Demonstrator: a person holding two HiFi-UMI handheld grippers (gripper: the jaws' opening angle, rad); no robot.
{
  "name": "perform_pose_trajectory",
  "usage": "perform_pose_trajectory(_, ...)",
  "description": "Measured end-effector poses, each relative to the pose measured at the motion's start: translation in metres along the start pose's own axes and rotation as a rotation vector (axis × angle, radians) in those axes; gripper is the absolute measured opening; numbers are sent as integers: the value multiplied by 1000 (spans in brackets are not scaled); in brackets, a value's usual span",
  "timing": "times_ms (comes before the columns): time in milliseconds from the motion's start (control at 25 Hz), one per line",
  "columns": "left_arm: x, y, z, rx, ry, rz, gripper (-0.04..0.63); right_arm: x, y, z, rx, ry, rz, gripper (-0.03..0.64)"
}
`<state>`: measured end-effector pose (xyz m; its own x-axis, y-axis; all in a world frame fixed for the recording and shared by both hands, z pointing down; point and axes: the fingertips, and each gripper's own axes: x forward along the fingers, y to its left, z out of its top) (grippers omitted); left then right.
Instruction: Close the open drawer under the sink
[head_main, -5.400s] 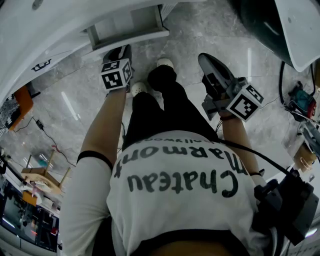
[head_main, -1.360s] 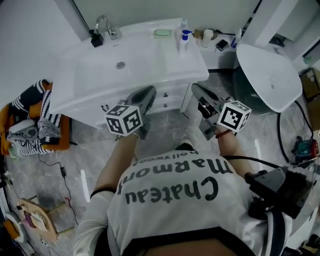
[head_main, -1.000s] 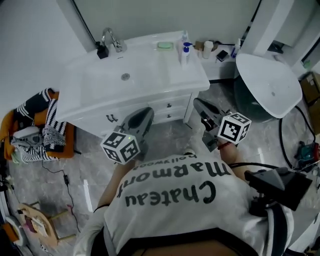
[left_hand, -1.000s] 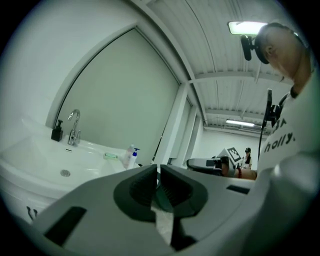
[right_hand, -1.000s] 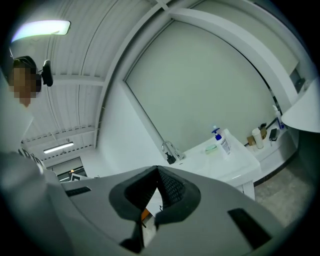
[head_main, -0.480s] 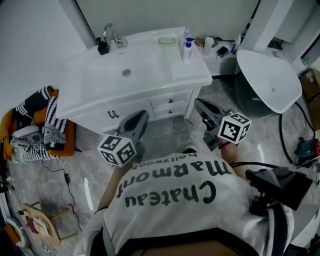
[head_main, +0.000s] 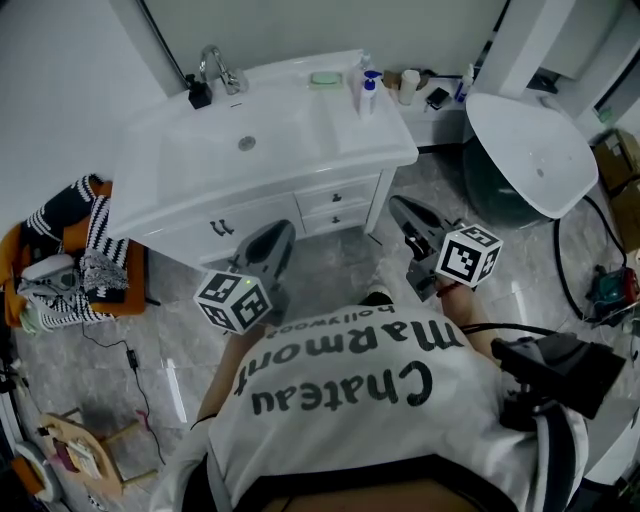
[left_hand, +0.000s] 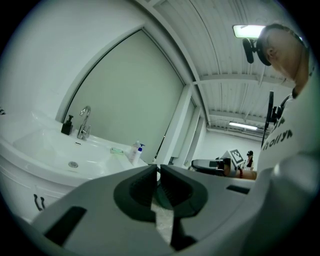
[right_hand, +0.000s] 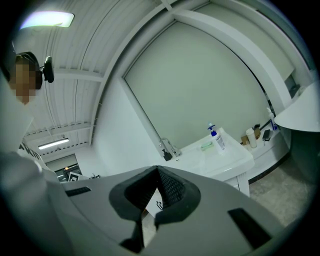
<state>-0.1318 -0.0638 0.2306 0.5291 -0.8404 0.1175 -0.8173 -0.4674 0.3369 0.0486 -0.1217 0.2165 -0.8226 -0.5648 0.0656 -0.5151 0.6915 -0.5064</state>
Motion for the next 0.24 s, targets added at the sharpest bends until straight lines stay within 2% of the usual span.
perform_pose_trajectory(240,0,-2,3,5,-10,-6,26,-3,2,-1,1,-3,-1,11)
